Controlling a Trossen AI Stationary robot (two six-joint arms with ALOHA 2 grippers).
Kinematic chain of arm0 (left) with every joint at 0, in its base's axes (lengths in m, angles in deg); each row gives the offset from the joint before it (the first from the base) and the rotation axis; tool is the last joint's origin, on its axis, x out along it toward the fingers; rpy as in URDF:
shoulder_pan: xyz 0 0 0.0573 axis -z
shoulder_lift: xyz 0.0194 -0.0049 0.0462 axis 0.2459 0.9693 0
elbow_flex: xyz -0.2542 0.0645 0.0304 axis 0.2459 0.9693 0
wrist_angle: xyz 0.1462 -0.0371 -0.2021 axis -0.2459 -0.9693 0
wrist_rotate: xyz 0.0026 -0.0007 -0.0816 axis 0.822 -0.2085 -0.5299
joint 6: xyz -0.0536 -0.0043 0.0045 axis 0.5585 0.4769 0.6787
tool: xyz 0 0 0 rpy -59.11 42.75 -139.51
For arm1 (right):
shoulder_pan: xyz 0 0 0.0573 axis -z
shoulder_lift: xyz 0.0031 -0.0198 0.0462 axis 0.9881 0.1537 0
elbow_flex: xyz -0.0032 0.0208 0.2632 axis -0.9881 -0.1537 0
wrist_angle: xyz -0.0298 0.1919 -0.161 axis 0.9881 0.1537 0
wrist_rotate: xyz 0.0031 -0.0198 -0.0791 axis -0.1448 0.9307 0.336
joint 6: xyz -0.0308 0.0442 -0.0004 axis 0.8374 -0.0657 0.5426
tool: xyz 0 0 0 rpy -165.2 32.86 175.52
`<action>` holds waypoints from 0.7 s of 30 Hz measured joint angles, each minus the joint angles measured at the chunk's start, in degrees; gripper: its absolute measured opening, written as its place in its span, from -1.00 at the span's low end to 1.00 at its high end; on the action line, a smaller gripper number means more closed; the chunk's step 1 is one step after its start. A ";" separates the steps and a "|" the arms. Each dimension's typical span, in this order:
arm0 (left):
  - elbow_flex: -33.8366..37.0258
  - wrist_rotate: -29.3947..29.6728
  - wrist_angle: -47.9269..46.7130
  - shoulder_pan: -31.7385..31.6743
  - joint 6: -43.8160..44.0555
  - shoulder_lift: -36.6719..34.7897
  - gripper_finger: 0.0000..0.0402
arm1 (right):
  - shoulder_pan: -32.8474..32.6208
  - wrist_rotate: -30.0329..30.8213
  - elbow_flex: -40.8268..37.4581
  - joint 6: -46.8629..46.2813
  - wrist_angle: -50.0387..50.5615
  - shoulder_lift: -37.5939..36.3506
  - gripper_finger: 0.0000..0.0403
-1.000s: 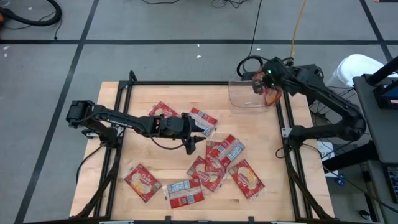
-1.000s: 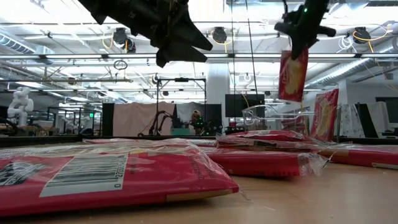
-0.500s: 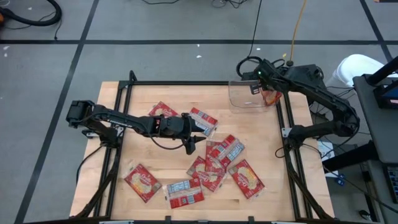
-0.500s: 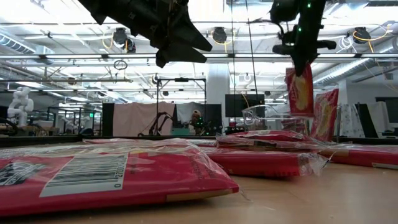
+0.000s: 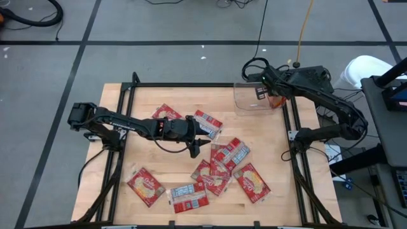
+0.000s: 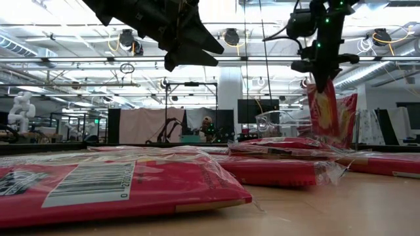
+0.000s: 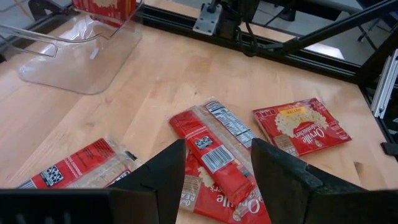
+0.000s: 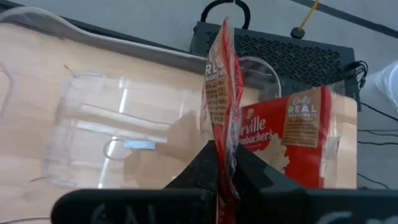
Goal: Sort popcorn bags into baskets
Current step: Put the red popcorn bag into the transparent bin
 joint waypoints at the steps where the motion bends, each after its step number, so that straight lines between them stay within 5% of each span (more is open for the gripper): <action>1: 0.00 0.00 0.00 0.00 -0.01 0.00 -0.07 | 0.14 0.02 -0.56 -0.05 -0.37 -0.01 -0.93; 21: 0.00 -0.02 -0.04 0.00 1.03 0.02 -0.07 | 0.38 0.17 -3.13 -0.46 -1.48 0.02 -0.93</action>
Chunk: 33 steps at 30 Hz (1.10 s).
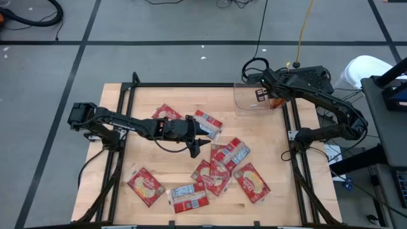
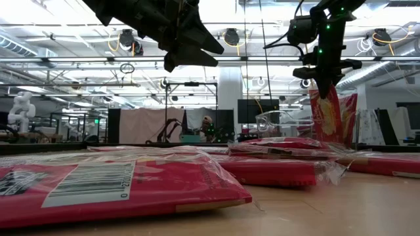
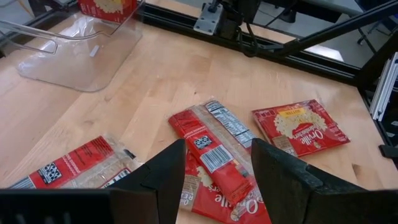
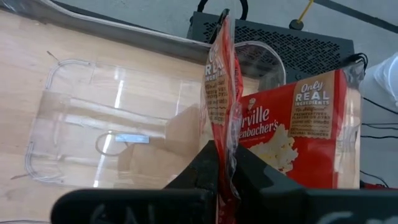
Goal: Sort popcorn bags into baskets
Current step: Put the red popcorn bag into the transparent bin
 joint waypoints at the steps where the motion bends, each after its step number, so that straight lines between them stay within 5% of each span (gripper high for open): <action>1: 0.00 0.00 0.00 0.00 0.02 0.00 -0.07 | 0.00 0.00 0.00 -0.45 0.18 -0.01 -0.93; 26: 0.00 -0.14 0.00 0.50 1.51 0.00 -0.07 | 2.26 0.07 -1.03 -2.20 2.30 -0.03 -0.93; 33: 0.00 -0.14 -0.01 0.59 1.60 0.00 -0.07 | 2.64 1.39 -4.87 -1.26 0.10 -0.03 -0.72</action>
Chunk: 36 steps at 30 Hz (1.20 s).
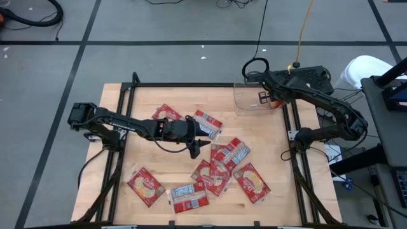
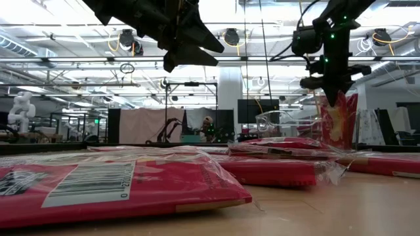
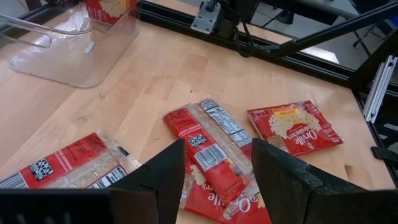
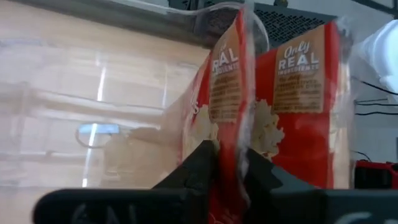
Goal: Sort popcorn bags into baskets
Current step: Put the red popcorn bag into the transparent bin
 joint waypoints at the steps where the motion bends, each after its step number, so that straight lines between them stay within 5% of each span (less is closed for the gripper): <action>1: 0.00 -0.02 0.01 0.00 0.00 0.00 -0.07 | 0.00 0.53 -0.21 0.48 -0.29 0.00 -0.68; 14: 0.00 0.00 -0.03 -0.02 -0.02 0.00 -0.07 | -0.04 5.20 -0.40 6.30 -2.62 -3.57 -0.25; 27: 0.00 0.03 -0.03 -0.02 -0.04 0.00 -0.07 | -0.04 13.52 -0.40 8.51 -1.92 -8.26 -0.13; 36: 0.00 0.05 -0.21 -0.02 -0.28 0.00 -0.07 | -3.67 8.23 -0.40 9.88 -5.58 -16.32 -0.13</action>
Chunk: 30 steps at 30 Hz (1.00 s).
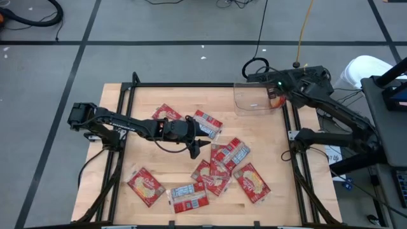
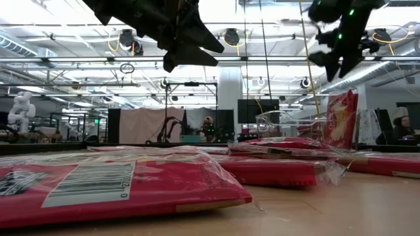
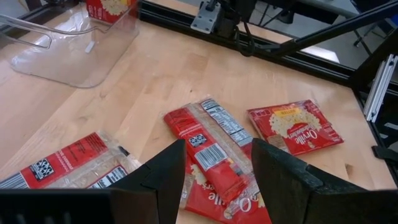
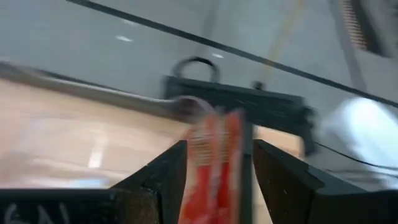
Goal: Sort popcorn bags into baskets
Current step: Put the red popcorn bag into the transparent bin
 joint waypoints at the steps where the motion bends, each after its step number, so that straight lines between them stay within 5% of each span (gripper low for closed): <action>1: 0.00 0.00 -0.26 0.00 -0.32 0.00 -0.07 | -0.89 -2.17 0.00 -0.01 -0.34 -1.33 -0.13; 7: 0.00 0.04 -3.59 0.00 -1.80 0.00 -0.07 | -10.93 -21.37 -2.57 -3.74 -7.84 -11.09 -0.13; 12: 0.00 2.21 -11.73 0.00 -2.22 0.00 -0.07 | -25.36 -27.60 -11.88 -6.73 -24.99 -19.33 -0.13; 19: 0.00 10.79 -23.27 -0.02 2.37 0.00 -0.07 | -45.72 -24.19 -27.65 1.77 -53.64 -20.33 -0.13; 30: 0.00 16.85 -25.07 0.33 0.26 0.00 -0.07 | -68.14 -12.96 -33.62 6.01 -63.27 -5.63 -0.13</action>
